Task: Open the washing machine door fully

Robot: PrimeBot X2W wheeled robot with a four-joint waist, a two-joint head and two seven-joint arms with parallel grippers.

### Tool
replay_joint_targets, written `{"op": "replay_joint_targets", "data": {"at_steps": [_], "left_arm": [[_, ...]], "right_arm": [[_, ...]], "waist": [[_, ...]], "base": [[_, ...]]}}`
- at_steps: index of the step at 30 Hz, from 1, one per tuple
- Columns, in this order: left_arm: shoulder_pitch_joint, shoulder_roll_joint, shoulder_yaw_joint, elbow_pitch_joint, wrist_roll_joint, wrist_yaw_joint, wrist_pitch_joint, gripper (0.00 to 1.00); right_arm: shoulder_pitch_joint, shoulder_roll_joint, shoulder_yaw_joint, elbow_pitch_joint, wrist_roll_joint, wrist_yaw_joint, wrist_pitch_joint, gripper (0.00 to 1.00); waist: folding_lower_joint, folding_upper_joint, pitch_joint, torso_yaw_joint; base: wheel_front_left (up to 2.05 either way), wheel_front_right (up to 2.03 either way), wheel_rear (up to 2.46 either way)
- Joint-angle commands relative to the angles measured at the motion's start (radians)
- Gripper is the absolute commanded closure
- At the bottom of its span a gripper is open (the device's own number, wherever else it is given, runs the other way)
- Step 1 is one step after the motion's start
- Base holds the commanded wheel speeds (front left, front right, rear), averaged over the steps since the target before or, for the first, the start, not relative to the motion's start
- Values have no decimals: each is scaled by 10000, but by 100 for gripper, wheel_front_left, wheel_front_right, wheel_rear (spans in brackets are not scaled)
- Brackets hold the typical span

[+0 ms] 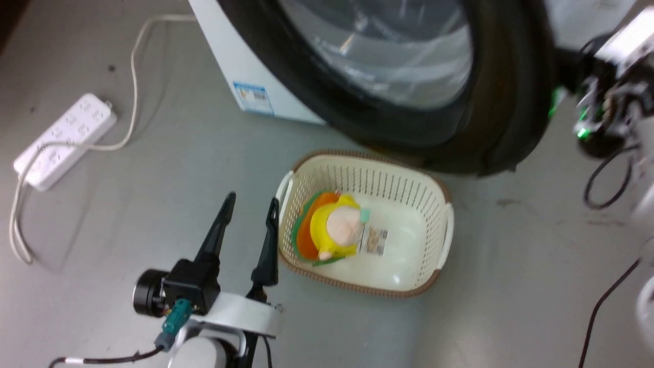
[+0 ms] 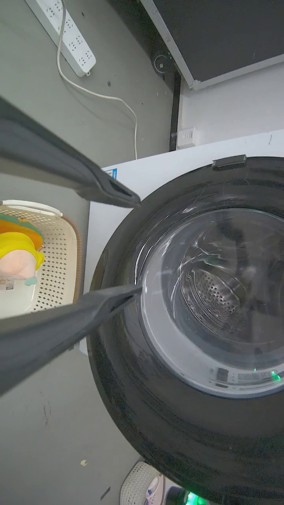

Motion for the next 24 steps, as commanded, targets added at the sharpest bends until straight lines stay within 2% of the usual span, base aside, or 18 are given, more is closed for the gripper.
{"op": "replay_joint_targets", "data": {"at_steps": [1, 7, 12, 18, 24], "left_arm": [[138, 20, 38, 51, 76, -50, -55, 0], [821, 20, 249, 207, 216, -179, -55, 0], [1147, 20, 300, 310, 212, -309, -55, 0], [1323, 20, 265, 404, 165, -440, -55, 0], [1452, 20, 155, 585, 128, -509, -55, 0]], "right_arm": [[271, 113, 68, -150, 95, 63, 106, 100], [2001, 778, 492, -1074, 592, 63, 1085, 100], [3119, 932, 1236, -1723, 1539, 63, 2054, 100], [4187, 939, 3770, -2148, 4127, 63, 2478, 100], [5462, 941, 6934, -3271, 6947, 63, 1894, 100]], "waist": [[2, -1, -552, -158], [2, -1, -1415, -274], [2, -1, -1868, -182], [2, -1, -2103, -4], [2, -1, -2225, 208]], "base": [[0, 0, 0], [0, 0, 0], [0, 0, 0], [0, 0, 0], [0, 0, 0]]}}
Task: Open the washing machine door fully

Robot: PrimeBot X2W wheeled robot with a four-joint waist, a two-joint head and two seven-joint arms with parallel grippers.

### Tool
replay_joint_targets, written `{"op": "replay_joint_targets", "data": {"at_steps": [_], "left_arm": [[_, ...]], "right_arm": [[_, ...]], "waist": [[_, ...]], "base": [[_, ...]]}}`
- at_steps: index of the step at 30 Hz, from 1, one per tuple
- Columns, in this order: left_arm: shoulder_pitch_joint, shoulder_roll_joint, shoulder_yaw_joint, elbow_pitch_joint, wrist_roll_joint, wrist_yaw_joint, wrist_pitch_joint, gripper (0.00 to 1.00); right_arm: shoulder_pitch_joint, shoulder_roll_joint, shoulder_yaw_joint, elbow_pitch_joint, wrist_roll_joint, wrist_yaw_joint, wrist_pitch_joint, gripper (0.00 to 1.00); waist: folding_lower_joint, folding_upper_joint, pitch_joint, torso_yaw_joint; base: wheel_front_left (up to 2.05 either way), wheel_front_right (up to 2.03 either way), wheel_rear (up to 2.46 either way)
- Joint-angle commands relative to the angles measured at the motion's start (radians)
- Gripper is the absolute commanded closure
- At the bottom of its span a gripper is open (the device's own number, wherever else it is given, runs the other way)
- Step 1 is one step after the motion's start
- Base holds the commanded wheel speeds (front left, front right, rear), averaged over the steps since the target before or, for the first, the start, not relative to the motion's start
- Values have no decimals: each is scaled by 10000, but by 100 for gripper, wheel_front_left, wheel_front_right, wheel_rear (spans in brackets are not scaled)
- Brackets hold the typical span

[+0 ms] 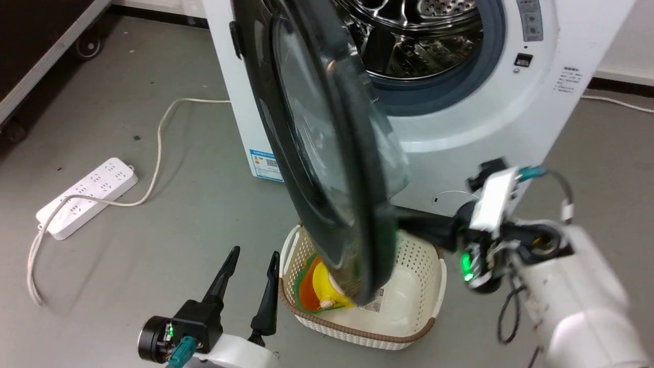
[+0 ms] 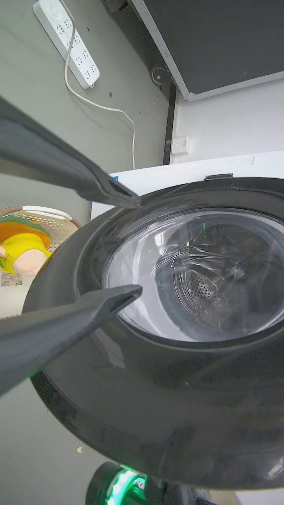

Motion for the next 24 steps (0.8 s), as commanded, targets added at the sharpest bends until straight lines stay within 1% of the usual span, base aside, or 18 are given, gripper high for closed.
{"op": "replay_joint_targets", "data": {"at_steps": [1, 5, 7, 10, 13, 14, 15, 16, 18, 21, 22, 23, 24], "left_arm": [[195, 20, -25, 58, -77, -35, -55, 0], [253, 20, -114, 98, -138, -31, -55, 0], [271, 20, -149, 126, -176, -11, -55, 0], [273, 20, -110, 128, -226, 57, -55, 0], [280, 20, -1, 113, -218, 96, -55, 0], [280, 20, 54, 114, -205, 102, -55, 0], [280, 20, 106, 111, -191, 105, -55, 0], [285, 20, 155, 109, -181, 109, -55, 0], [302, 20, 245, 99, -182, 118, -55, 0], [379, 20, 420, 124, -282, 120, -55, 0], [379, 20, 420, 124, -282, 120, -55, 0], [427, 20, 543, 167, -398, 88, -55, 0], [446, 20, 607, 182, -416, 64, -55, 0]], "right_arm": [[529, 78, 969, -368, 734, 54, -310, 100], [1037, 78, 2808, -1079, 1813, 54, -1119, 100], [1134, 79, 3418, -1320, 2116, 54, -1600, 100], [1111, 79, 3914, -1416, 2488, 54, -2183, 100], [995, 78, 4102, -1258, 2491, 54, -2602, 100], [938, 49, 4106, -1217, 2402, 54, -2803, 73], [900, -17, 4091, -1222, 2306, 54, -3016, 7], [890, -102, 4059, -1243, 2227, 54, -3218, 0], [906, -387, 4028, -1459, 1941, 54, -3675, 0], [1117, -1008, 3963, -2267, 1098, 54, -4953, 0], [1117, -1008, 3963, -2267, 1098, 54, -4953, 0], [1356, -1490, 3905, -3019, 313, 54, -6112, 0], [1506, -1756, 3906, -3415, -169, 54, -6747, 0]], "waist": [[1, 0, -25, 97], [1, 0, -7, 233], [1, 0, 1, 297], [1, 0, -10, 340], [1, 0, -60, 276], [1, 0, -89, 227], [1, 0, -135, 175], [1, 0, -194, 117], [1, 0, -309, -8], [1, 0, -517, -269], [1, 0, -517, -269], [1, 0, -648, -449], [1, 0, -722, -545]], "base": [[0, 0, 0], [0, 0, 0], [0, 0, 0], [0, 0, 0], [0, 0, 0], [0, 0, 0], [0, 0, 0], [0, 0, 0], [0, 0, 0], [0, 0, 0], [0, 0, 0], [0, 0, 0], [0, 0, 0]]}}
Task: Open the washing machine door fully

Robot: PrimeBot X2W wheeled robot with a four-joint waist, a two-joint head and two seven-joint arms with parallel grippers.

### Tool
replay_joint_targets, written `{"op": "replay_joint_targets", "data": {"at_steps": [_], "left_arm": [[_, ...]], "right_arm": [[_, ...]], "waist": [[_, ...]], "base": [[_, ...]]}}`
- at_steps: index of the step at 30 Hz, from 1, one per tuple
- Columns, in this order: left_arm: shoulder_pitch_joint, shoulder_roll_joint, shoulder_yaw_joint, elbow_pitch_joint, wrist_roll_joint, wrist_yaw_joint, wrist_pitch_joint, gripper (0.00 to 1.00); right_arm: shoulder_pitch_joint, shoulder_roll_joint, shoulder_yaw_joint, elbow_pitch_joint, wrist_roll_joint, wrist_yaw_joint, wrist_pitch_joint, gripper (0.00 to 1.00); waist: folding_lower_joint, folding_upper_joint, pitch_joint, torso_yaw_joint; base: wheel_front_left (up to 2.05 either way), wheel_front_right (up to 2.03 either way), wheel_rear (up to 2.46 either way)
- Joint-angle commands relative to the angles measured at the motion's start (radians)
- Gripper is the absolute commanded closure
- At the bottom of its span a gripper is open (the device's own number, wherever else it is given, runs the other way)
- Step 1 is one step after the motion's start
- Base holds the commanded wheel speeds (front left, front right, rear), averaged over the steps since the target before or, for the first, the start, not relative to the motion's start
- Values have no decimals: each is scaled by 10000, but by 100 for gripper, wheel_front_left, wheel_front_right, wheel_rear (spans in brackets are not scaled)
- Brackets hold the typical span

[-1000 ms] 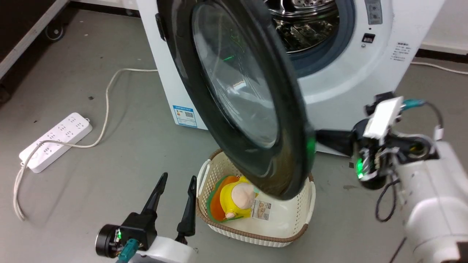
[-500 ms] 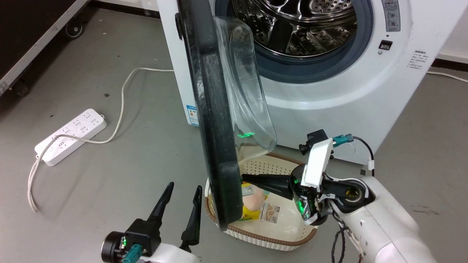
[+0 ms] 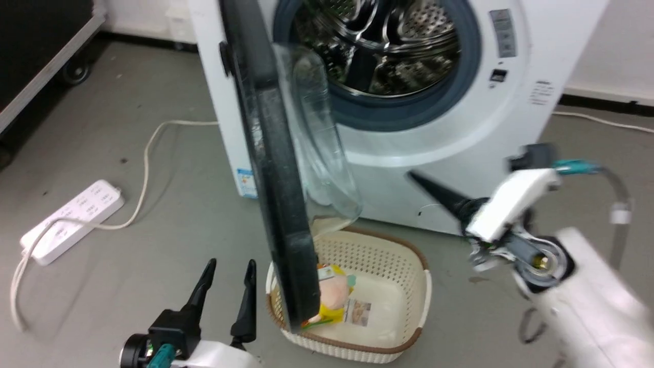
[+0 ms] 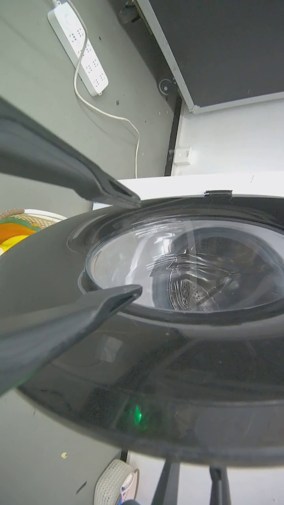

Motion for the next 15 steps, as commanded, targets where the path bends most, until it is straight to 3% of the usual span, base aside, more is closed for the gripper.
{"op": "replay_joint_targets", "data": {"at_steps": [1, 3, 4, 5, 9, 12, 15], "left_arm": [[155, 22, 93, 5, -26, -15, -55, 0], [183, 22, 150, 10, -38, -30, -55, 0], [246, 22, 297, -1, -63, -57, -55, 0], [246, 22, 297, -1, -63, -57, -55, 0], [357, 22, 603, -39, -104, -153, -55, 0], [427, 22, 758, -96, -223, -239, -55, 0], [519, 22, 877, -140, -226, -355, -55, 0]], "right_arm": [[415, -365, 39, -458, -646, 54, -721, 0], [610, -653, 86, -829, -1204, 54, -1348, 0], [1007, -1205, 148, -1437, -2389, 54, -2630, 0], [1007, -1205, 148, -1437, -2389, 54, -2630, 0], [1747, -2096, 86, -1995, -5201, 54, -4880, 0], [2498, -2129, -646, -2116, -7026, 54, -5771, 0], [3442, -1586, -1787, -2457, -8461, 54, -6020, 0]], "waist": [[0, 0, -234, -270], [0, 0, -299, -352], [0, 0, -415, -559], [0, 0, -415, -559], [0, 0, -528, -935], [0, 0, -583, -1132], [0, 0, -618, -1321]], "base": [[0, 0, 0], [0, 0, 0], [0, 0, 0], [0, 0, 0], [0, 0, 0], [0, 0, 0], [0, 0, 0]]}}
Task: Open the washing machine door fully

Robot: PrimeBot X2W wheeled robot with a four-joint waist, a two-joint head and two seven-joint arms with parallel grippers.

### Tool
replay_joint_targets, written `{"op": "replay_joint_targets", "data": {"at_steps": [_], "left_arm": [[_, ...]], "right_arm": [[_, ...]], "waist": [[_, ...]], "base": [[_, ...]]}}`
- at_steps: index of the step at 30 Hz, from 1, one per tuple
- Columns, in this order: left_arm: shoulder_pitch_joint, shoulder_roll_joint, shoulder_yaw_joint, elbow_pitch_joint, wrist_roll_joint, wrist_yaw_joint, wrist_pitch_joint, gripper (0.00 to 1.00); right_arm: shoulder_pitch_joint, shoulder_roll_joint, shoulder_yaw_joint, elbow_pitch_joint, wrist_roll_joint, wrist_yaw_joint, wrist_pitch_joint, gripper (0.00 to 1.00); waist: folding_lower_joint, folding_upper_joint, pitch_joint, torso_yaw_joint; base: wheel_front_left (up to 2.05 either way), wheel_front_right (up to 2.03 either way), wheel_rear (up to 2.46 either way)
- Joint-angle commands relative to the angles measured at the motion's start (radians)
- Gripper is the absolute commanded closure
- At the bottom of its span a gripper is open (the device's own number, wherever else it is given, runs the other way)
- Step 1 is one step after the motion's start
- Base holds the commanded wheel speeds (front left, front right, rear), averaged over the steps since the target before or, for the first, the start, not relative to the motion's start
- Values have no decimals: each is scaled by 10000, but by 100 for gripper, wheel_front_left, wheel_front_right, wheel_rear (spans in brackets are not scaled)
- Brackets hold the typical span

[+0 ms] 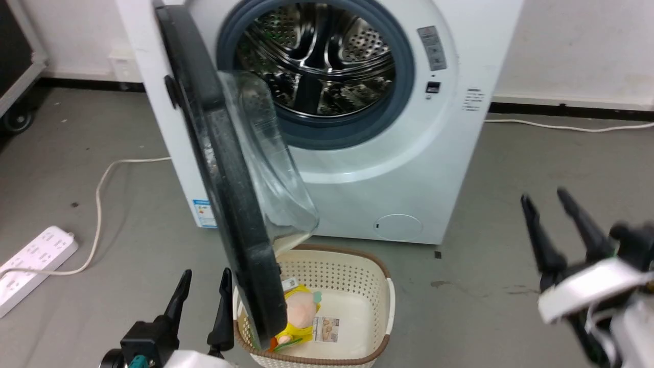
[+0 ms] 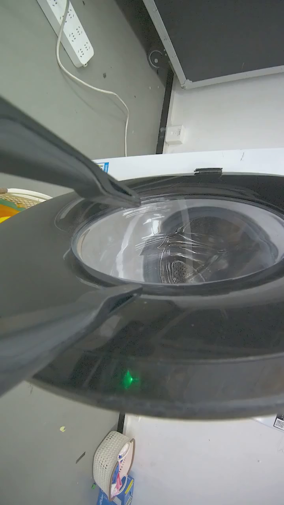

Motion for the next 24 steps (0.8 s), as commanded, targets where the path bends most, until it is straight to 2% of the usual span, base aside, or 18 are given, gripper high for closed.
{"op": "replay_joint_targets", "data": {"at_steps": [1, 7, 11, 16, 24], "left_arm": [[197, 18, 59, -25, -21, -92, -55, 0], [244, 18, 99, 54, 32, -267, -55, 0], [268, 18, 59, 140, 105, -350, -55, 0], [399, 18, 6, 244, 127, -406, -55, 0], [480, 18, -60, 320, 134, -453, -55, 0]], "right_arm": [[613, 421, -388, -285, -502, 50, -82, 0], [2709, 2041, -2253, -1657, -3081, 50, -175, 0], [3784, 2969, -2918, -2358, -4320, 50, -186, 0], [4588, 3412, -3178, -2775, -4763, 50, -188, 0], [4940, 3514, -3277, -2983, -4691, 50, -190, 0]], "waist": [[1, 0, -41, -139], [1, 0, 2, -274], [1, 0, 6, -278], [1, 0, -8, -252], [1, 0, -24, -190]], "base": [[0, 0, 0], [0, 0, 0], [0, 0, 0], [0, 0, 0], [0, 0, 0]]}}
